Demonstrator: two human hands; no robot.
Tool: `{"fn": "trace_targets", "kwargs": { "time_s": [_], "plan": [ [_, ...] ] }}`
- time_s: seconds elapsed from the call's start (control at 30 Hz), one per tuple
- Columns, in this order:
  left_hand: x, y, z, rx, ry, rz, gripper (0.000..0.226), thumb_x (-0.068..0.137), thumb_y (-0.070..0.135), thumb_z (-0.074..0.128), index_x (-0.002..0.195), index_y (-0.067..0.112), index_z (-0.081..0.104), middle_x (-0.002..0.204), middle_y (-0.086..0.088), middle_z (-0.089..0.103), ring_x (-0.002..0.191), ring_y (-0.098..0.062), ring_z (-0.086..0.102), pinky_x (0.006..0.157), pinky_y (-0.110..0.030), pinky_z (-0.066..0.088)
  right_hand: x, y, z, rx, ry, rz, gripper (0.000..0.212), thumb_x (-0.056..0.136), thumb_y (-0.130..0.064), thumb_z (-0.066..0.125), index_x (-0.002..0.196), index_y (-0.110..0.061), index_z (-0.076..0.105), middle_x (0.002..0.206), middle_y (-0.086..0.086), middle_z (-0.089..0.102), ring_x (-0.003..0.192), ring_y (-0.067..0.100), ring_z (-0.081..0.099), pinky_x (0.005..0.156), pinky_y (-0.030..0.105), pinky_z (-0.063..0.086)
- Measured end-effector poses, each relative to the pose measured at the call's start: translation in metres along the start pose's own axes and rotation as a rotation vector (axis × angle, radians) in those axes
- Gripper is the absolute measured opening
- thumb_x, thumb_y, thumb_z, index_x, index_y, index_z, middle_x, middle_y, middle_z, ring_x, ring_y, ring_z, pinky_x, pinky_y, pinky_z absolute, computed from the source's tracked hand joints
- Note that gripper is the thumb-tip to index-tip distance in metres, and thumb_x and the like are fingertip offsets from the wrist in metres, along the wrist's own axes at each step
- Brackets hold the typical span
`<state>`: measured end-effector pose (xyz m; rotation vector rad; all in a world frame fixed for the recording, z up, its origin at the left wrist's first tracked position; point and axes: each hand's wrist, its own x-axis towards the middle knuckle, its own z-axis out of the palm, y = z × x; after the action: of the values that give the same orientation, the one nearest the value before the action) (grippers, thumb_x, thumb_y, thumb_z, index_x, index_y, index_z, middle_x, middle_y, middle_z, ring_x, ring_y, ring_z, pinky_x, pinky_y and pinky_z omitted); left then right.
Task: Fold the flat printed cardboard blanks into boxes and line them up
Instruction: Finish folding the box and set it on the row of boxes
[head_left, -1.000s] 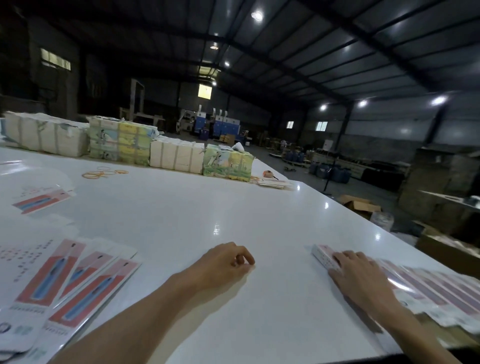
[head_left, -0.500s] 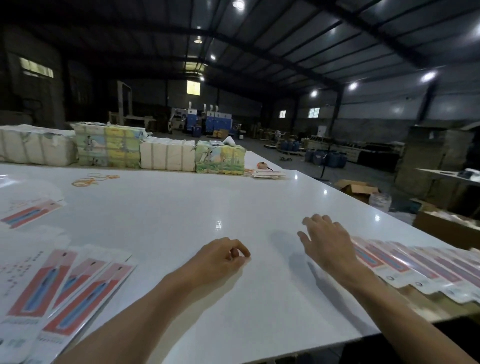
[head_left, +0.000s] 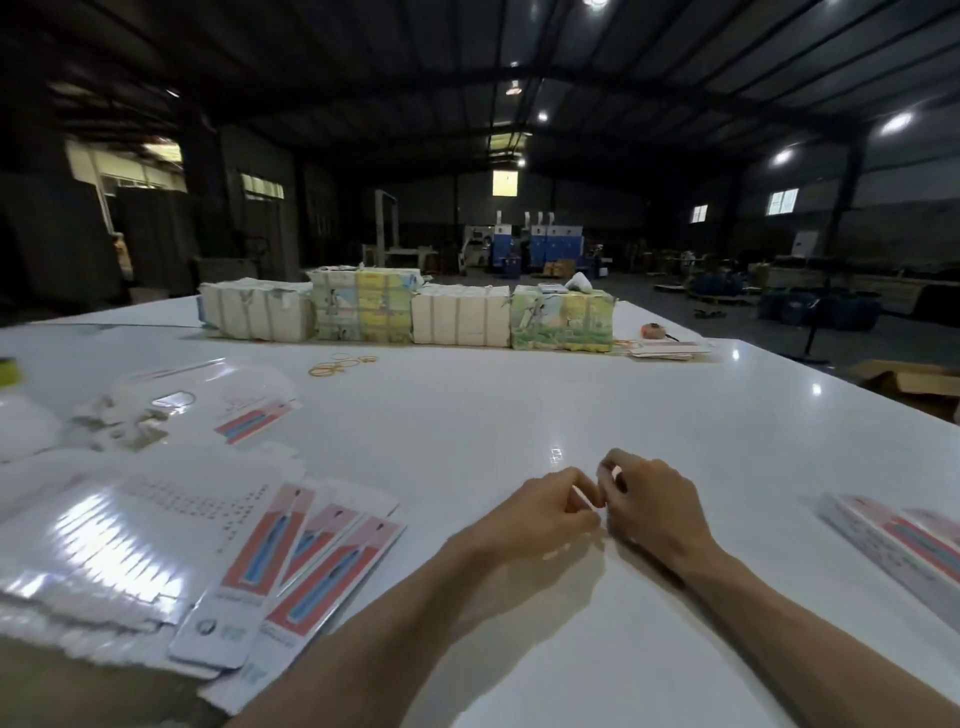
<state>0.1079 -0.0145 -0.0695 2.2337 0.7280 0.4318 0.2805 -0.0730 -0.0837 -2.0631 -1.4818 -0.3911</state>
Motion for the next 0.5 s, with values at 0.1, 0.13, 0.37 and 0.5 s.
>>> {"fn": "trace_targets", "kwargs": {
  "time_s": [0.1,0.13,0.37,0.5],
  "plan": [
    [-0.005,0.008,-0.035,0.250,-0.030,-0.061,0.023,0.104,0.024,0.057,0.124,0.020,0.068,0.126,0.001,0.070,0.104,-0.014,0.066,0.075,-0.022,0.052,-0.001,0.000,0.001,0.070,-0.031,0.006,0.018,0.102,-0.029,0.053,0.090,-0.026,0.065,0.064,-0.007,0.067,0.062,0.016,0.063,0.063,0.033,0.053],
    [-0.010,0.007,-0.050,0.353,-0.037,-0.122,0.025,0.106,0.022,0.056,0.127,0.015,0.068,0.131,-0.003,0.069,0.107,-0.018,0.066,0.077,-0.025,0.052,0.000,0.001,0.001,0.105,-0.044,0.015,0.019,0.102,-0.028,0.053,0.090,-0.026,0.066,0.064,-0.008,0.068,0.064,0.017,0.064,0.067,0.035,0.055],
    [-0.085,-0.026,-0.131,0.767,0.294,-0.728,0.048,0.102,0.031,0.065,0.141,0.008,0.051,0.144,-0.018,0.048,0.133,-0.037,0.048,0.107,-0.044,0.045,0.000,0.001,-0.005,0.249,-0.076,0.062,0.021,0.101,-0.025,0.053,0.086,-0.022,0.067,0.066,-0.006,0.070,0.070,0.021,0.066,0.071,0.038,0.057],
    [-0.117,-0.038,-0.142,0.812,0.338,-0.965,0.069,0.089,0.057,0.076,0.139,0.014,0.053,0.140,-0.016,0.046,0.127,-0.032,0.045,0.105,-0.042,0.044,0.000,0.002,-0.007,0.282,-0.076,0.077,0.020,0.100,-0.025,0.055,0.085,-0.023,0.068,0.069,-0.007,0.070,0.071,0.021,0.066,0.067,0.033,0.053]
  ]
}}
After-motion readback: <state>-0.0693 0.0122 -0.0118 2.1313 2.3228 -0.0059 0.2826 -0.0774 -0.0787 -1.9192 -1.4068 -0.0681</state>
